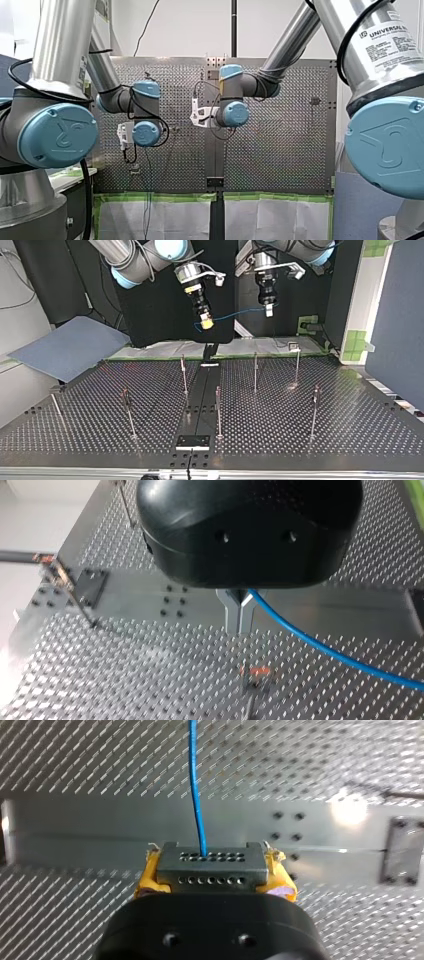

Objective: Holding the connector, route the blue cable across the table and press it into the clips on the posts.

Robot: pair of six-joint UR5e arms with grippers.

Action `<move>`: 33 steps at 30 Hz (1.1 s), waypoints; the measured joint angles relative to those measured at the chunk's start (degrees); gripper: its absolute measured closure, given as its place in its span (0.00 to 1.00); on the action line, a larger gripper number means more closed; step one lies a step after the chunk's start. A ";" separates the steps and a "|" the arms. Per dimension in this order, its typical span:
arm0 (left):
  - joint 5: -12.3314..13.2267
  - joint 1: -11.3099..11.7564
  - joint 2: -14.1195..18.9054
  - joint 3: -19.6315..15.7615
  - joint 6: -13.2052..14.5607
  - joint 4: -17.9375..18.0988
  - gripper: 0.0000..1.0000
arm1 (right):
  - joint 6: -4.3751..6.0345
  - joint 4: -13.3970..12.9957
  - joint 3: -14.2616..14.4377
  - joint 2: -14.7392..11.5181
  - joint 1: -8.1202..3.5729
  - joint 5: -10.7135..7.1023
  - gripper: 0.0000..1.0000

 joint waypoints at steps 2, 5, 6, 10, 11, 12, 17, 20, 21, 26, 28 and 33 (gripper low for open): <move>-0.27 1.38 1.26 0.16 -0.21 -1.39 1.00 | 0.31 1.18 -1.10 -1.18 0.14 -1.19 1.00; -1.26 3.02 3.08 0.14 -0.48 -3.25 1.00 | 0.57 2.63 -2.66 -3.02 0.26 -3.03 1.00; -1.68 3.32 3.61 0.12 -0.66 -3.73 1.00 | 0.65 2.95 -3.07 -3.57 0.29 -3.57 1.00; -2.93 3.95 6.04 0.50 -2.29 -5.00 1.00 | 0.86 4.18 -4.60 -6.25 0.36 -6.24 1.00; -3.10 4.03 6.82 0.89 -2.87 -5.46 1.00 | 0.94 4.34 -4.84 -6.77 0.34 -6.73 1.00; -3.19 4.07 7.40 1.25 -3.24 -5.88 1.00 | 1.03 4.49 -5.05 -7.15 0.31 -7.12 1.00; -3.38 4.22 10.53 3.48 -4.96 -8.32 1.00 | 1.49 5.23 -6.07 -7.27 0.09 -8.19 1.00; -3.58 4.32 12.36 5.16 -5.72 -10.04 1.00 | 1.66 5.61 -6.82 -6.61 0.16 -8.51 1.00; -3.62 4.33 12.91 5.64 -5.84 -10.57 1.00 | 1.76 5.68 -7.10 -6.42 0.18 -8.57 1.00; -4.10 4.65 14.31 7.19 -6.17 -13.62 1.00 | 2.51 6.47 -8.92 -5.87 0.28 -8.69 1.00; -4.41 5.00 14.23 7.89 -6.16 -14.61 1.00 | 2.68 7.21 -9.81 -5.81 0.29 -8.70 1.00; -4.86 6.18 14.15 9.58 -5.61 -17.45 1.00 | 3.06 9.15 -11.82 -5.63 0.07 -8.72 1.00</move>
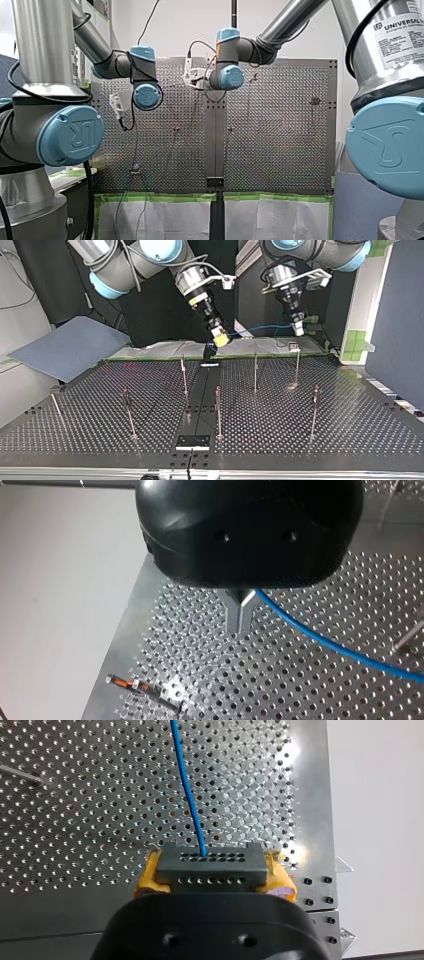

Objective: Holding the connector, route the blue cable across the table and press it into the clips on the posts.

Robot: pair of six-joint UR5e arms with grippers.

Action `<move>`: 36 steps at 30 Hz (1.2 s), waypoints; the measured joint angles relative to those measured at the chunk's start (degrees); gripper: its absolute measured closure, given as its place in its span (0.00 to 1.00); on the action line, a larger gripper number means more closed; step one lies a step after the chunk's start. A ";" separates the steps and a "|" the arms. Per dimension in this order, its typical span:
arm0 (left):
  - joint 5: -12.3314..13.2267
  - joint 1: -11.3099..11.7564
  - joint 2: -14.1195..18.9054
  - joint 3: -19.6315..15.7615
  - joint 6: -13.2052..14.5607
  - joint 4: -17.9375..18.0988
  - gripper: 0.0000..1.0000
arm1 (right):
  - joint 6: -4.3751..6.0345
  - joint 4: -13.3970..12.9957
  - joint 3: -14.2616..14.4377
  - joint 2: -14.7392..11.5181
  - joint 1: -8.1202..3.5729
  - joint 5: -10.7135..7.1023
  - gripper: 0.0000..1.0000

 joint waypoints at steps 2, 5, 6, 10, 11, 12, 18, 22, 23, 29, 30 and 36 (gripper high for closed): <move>-0.05 0.44 0.00 0.81 0.23 -1.10 1.00 | 0.33 1.07 -1.08 0.24 -0.11 -0.03 1.00; -0.07 1.04 0.01 2.32 0.41 -2.56 1.00 | 0.57 2.64 -2.70 0.62 -0.18 -0.06 1.00; -0.07 1.19 0.03 2.77 0.43 -2.92 1.00 | 0.61 3.00 -3.18 0.71 -0.18 -0.08 1.00; 0.04 1.84 0.14 4.72 0.47 -4.01 1.00 | 1.02 4.28 -5.55 1.12 -0.25 -0.18 1.00; 0.18 2.07 0.21 5.29 0.50 -4.20 1.00 | 1.15 4.42 -6.07 1.30 -0.26 -0.33 1.00; 0.32 2.25 0.32 5.66 0.51 -4.30 1.00 | 1.28 4.53 -6.60 1.55 -0.27 -0.53 1.00; 1.41 4.16 1.13 7.74 0.79 -5.01 1.00 | 1.90 5.59 -9.95 4.26 -0.32 -2.07 1.00; 3.26 6.24 1.27 8.81 0.81 -5.78 1.00 | 2.27 6.49 -12.53 6.30 -0.36 -2.39 1.00; 3.87 6.88 1.19 9.10 0.80 -5.86 1.00 | 2.45 6.67 -13.06 6.63 -0.36 -2.41 1.00; 7.22 9.83 0.55 10.77 0.21 -6.03 1.00 | 3.06 7.83 -16.74 8.33 -0.55 -2.44 1.00; 7.71 10.06 0.38 11.05 0.05 -6.10 1.00 | 3.08 7.94 -17.22 8.53 -0.57 -2.45 1.00; 10.67 10.84 -0.71 12.95 -0.51 -6.63 1.00 | 3.12 8.59 -19.51 9.77 -0.35 -2.70 1.00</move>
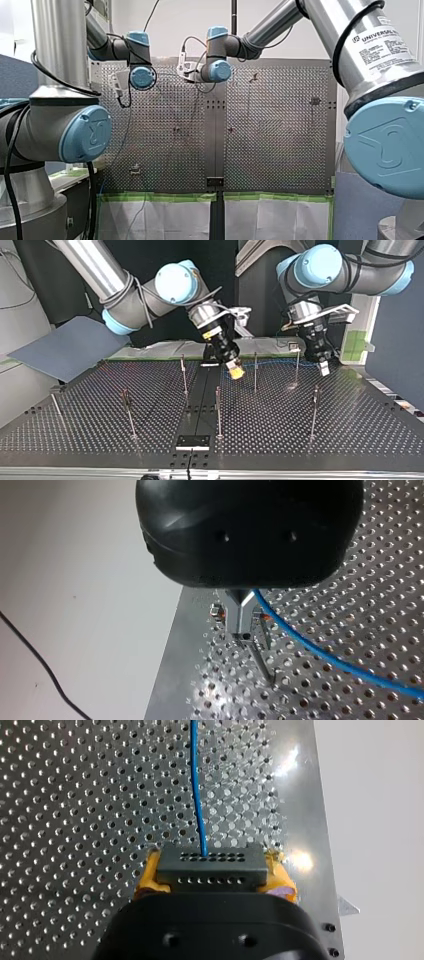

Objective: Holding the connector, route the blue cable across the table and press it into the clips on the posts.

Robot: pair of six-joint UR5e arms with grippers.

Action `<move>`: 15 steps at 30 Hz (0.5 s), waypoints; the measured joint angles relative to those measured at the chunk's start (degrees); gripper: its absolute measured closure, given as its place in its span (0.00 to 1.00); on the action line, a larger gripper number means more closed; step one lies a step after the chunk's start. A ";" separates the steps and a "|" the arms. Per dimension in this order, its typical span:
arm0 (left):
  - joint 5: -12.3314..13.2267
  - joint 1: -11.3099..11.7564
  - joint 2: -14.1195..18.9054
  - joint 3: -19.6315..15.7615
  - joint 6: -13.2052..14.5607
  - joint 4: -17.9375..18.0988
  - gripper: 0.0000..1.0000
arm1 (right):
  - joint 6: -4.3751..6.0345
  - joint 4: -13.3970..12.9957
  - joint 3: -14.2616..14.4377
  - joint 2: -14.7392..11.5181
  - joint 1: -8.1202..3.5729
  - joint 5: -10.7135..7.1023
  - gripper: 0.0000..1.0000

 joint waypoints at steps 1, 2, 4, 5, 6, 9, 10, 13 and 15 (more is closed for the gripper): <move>0.18 0.09 -0.13 0.27 -0.02 -0.05 1.00 | 0.00 0.05 -0.29 0.23 0.10 -0.08 1.00; 0.35 0.22 -0.33 0.66 -0.06 -0.13 1.00 | 0.00 0.07 -0.52 0.42 0.18 -0.14 1.00; 0.42 0.44 -0.71 1.24 -0.11 -0.32 1.00 | 0.01 0.15 -1.19 0.94 0.35 -0.23 1.00; 0.37 0.61 -0.98 1.59 -0.12 -0.50 1.00 | 0.01 0.25 -1.53 1.18 0.43 -0.24 1.00; 0.30 0.77 -1.20 1.81 -0.13 -0.62 1.00 | 0.00 0.38 -1.90 1.39 0.49 -0.25 1.00; 0.19 1.35 -1.71 2.29 -0.15 -0.78 1.00 | 0.08 0.70 -2.97 1.92 0.62 -0.28 1.00; 0.18 1.51 -1.79 2.39 -0.15 -0.77 1.00 | 0.16 0.78 -3.42 2.11 0.64 -0.29 1.00; 0.14 2.12 -1.92 2.65 -0.15 -0.76 1.00 | 0.35 1.03 -4.62 2.83 0.72 -0.37 1.00; 0.05 2.52 -1.97 2.89 -0.14 -0.87 1.00 | 0.42 1.25 -5.32 3.39 0.73 -0.45 1.00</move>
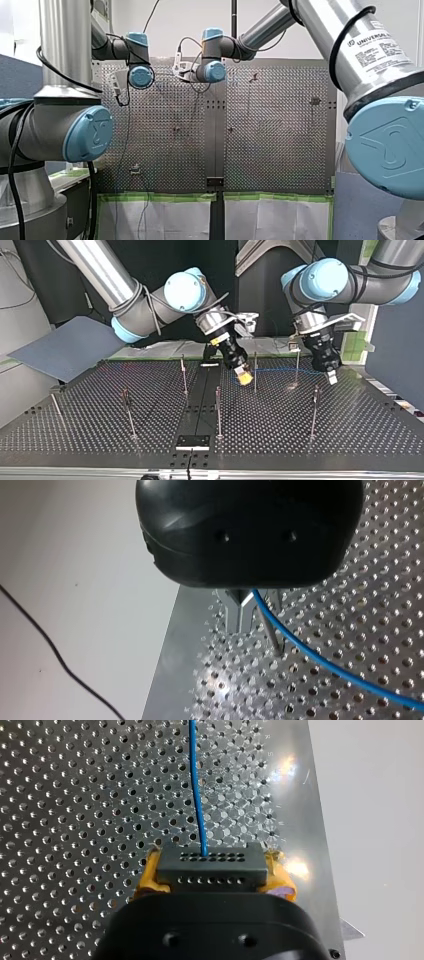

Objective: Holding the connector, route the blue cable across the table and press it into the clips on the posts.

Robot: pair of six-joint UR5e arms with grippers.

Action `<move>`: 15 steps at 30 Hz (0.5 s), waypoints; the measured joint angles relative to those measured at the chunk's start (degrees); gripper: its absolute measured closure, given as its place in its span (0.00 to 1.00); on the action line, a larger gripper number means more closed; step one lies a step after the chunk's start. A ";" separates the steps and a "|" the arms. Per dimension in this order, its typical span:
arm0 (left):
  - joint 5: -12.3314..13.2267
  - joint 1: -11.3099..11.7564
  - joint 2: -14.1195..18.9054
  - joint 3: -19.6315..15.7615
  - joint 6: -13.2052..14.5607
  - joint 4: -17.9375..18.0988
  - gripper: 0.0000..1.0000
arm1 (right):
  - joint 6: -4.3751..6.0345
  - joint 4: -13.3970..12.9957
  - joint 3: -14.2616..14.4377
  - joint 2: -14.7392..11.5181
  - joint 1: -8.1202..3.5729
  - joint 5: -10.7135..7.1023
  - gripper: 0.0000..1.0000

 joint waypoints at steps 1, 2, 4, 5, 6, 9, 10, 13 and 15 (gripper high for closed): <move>0.04 0.16 -0.03 0.13 -0.02 -0.02 1.00 | 0.04 0.15 -0.42 0.35 0.01 -0.03 1.00; 0.20 0.38 -0.13 0.33 -0.05 -0.02 1.00 | 0.06 0.28 -0.72 0.61 0.03 -0.05 1.00; 0.71 0.75 -0.53 0.77 -0.19 -0.16 1.00 | 0.09 0.53 -1.40 1.13 0.08 -0.08 1.00; 1.22 0.98 -1.01 1.13 -0.34 -0.29 1.00 | 0.11 0.61 -1.71 1.30 0.10 -0.08 1.00; 1.64 1.15 -1.41 1.39 -0.47 -0.34 1.00 | 0.14 0.66 -2.02 1.43 0.13 -0.10 1.00; 2.70 1.67 -2.79 1.91 -1.00 -0.17 1.00 | 0.44 0.82 -3.02 1.68 0.18 -0.14 1.00; 2.87 1.85 -3.06 1.98 -1.20 0.02 1.00 | 0.59 0.95 -3.37 1.76 0.16 -0.15 1.00; 3.48 2.58 -3.54 2.20 -1.81 0.60 1.00 | 0.95 1.59 -4.46 2.19 0.11 -0.16 1.00; 4.20 3.33 -3.66 2.37 -2.08 0.91 1.00 | 1.06 2.07 -5.32 2.63 0.06 -0.17 1.00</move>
